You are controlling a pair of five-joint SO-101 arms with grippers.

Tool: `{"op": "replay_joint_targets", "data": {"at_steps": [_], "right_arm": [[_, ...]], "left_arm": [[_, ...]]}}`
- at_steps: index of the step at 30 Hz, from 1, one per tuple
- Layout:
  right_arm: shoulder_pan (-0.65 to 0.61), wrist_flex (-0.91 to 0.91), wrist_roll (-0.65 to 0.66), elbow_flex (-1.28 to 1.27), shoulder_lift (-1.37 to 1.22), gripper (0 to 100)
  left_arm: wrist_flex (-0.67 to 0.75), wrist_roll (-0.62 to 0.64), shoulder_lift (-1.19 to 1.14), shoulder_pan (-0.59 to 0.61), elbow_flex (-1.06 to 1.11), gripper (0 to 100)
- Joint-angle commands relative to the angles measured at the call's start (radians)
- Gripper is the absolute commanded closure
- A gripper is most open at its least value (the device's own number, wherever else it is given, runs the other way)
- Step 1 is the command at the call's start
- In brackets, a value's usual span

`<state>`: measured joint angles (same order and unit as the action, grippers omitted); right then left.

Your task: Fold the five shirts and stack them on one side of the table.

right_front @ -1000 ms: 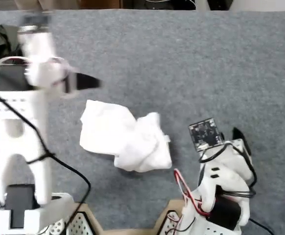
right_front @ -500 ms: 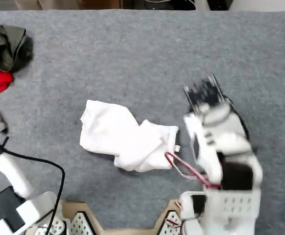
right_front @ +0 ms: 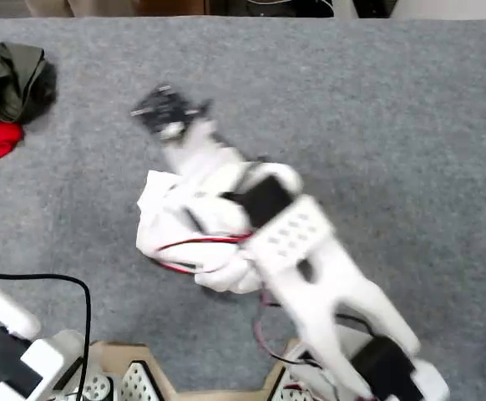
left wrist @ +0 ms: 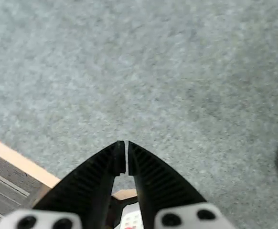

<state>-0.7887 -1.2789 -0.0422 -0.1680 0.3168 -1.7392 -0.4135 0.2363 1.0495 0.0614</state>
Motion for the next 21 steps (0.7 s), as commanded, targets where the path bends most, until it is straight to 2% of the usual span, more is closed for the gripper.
{"op": "replay_joint_targets", "data": {"at_steps": [1,7,12,17,21], "right_arm": [[-0.113,-0.048,-0.107,0.165,-0.162,86.0],[-0.182,-0.167,-0.339,0.449,-0.481,86.0],[-0.202,-0.324,-0.470,0.720,-0.740,86.1],[-0.196,-0.477,-0.532,0.978,-0.977,86.3],[-0.196,-0.500,-0.531,1.133,-1.110,86.4]], "left_arm": [[0.049,-0.009,0.002,0.061,0.000,97],[0.075,-0.015,0.001,0.106,0.011,97],[0.075,-0.015,0.001,0.104,0.086,97],[0.075,-0.017,0.001,0.106,0.138,97],[0.075,-0.017,0.001,0.106,0.140,97]]}}
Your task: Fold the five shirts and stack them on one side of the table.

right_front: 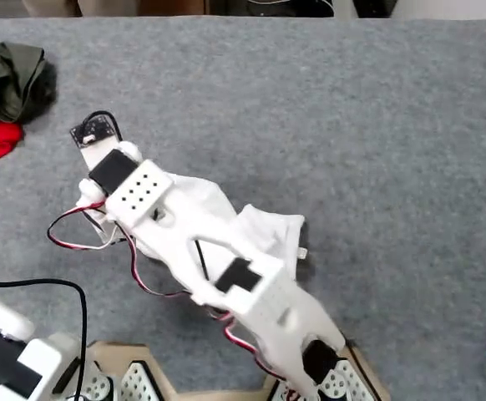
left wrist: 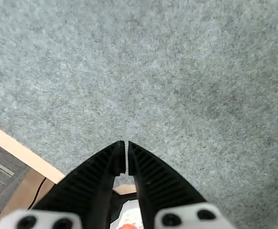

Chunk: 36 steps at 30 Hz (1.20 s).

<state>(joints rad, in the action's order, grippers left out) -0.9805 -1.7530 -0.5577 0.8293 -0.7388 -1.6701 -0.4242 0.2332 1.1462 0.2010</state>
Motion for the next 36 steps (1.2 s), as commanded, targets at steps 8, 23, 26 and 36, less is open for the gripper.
{"op": "replay_joint_targets", "data": {"at_steps": [8,23,26,36], "right_arm": [[0.016,-0.029,-0.012,0.156,-0.079,86.4],[0.041,-0.025,-0.017,-0.027,-0.068,86.4],[0.041,-0.021,-0.017,-0.033,-0.070,86.4],[0.041,-0.020,-0.017,-0.025,-0.159,86.4]], "left_arm": [[0.006,-0.064,0.005,0.044,-0.006,97],[0.006,-0.081,0.005,0.060,0.000,97],[0.006,-0.081,0.005,0.060,0.002,97],[0.006,-0.081,0.005,0.061,0.002,97]]}}
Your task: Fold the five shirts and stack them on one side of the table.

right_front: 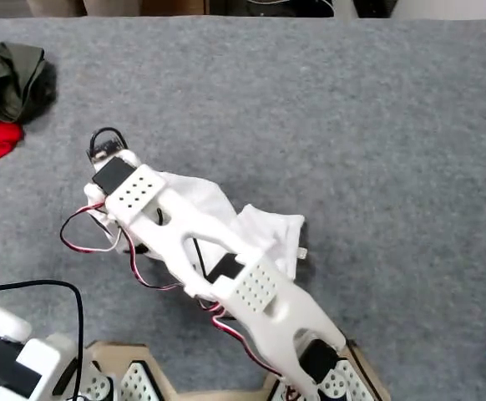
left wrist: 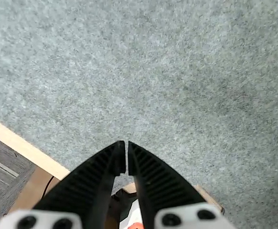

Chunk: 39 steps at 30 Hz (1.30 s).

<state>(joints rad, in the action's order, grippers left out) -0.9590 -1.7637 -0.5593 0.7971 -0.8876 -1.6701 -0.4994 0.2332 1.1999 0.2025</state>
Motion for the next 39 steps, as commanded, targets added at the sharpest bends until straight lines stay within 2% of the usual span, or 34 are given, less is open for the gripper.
{"op": "replay_joint_targets", "data": {"at_steps": [1,5,10,17,25,32,39], "right_arm": [[0.019,-0.006,-0.015,0.007,-0.018,86.4],[0.019,0.006,-0.011,0.007,-0.031,87.1],[0.019,-0.003,-0.008,0.007,-0.030,99.5],[0.053,-0.018,-0.008,0.030,-0.012,99.3],[0.117,-0.018,0.034,0.094,0.163,99.3],[0.242,-0.018,0.112,0.084,0.297,99.3],[0.461,-0.020,0.229,0.084,0.395,99.3]], "left_arm": [[0.006,-0.006,0.005,0.008,0.000,97],[0.006,-0.006,0.005,0.008,0.000,97],[0.006,-0.006,0.005,0.008,0.000,97],[0.006,-0.006,0.005,0.008,0.000,97],[0.006,-0.006,0.005,0.008,0.000,97],[0.006,-0.006,0.005,0.008,0.000,97],[0.006,-0.006,0.005,0.008,0.000,97]]}}
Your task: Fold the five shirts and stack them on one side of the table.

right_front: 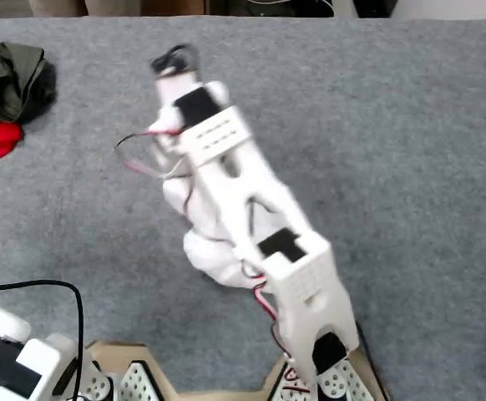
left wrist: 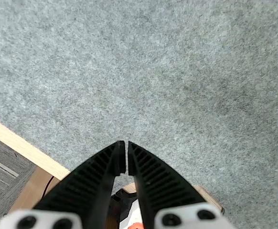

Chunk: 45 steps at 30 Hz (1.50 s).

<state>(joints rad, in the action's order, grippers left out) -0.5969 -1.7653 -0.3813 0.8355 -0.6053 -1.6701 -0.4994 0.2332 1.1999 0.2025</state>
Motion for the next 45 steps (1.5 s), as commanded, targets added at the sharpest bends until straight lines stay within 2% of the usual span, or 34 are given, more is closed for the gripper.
{"op": "replay_joint_targets", "data": {"at_steps": [1,5,10,16,21,25,29,35,38,41,45], "right_arm": [[0.124,-0.018,0.068,0.045,0.127,99.3],[0.142,-0.017,0.094,0.053,0.168,99.3],[-0.007,0.023,0.089,0.054,0.206,99.3],[-0.217,0.221,0.089,0.151,0.220,99.3],[-0.274,0.374,0.061,0.266,0.220,99.3],[-0.186,0.358,-0.043,0.300,0.222,99.3],[0.022,0.247,-0.152,0.298,0.213,99.3],[0.348,0.068,-0.080,0.300,0.143,99.3],[0.450,-0.009,-0.038,0.300,0.082,99.3],[0.461,-0.017,0.005,0.302,0.035,99.3],[0.308,-0.017,0.035,0.298,-0.018,99.1]], "left_arm": [[0.006,-0.005,0.005,0.008,0.002,97],[0.006,-0.002,0.005,0.000,0.002,97],[0.006,0.000,0.005,0.002,0.002,97],[0.006,0.000,0.005,0.011,0.002,97],[0.000,0.000,0.005,0.011,0.002,97],[-0.002,0.000,0.005,0.011,0.002,97],[-0.002,0.000,0.005,0.011,0.003,97],[0.005,0.000,0.005,0.002,0.083,97],[0.005,0.000,0.005,0.002,0.115,97],[0.005,0.000,0.005,0.000,0.124,97],[0.006,0.000,0.005,-0.014,0.115,97]]}}
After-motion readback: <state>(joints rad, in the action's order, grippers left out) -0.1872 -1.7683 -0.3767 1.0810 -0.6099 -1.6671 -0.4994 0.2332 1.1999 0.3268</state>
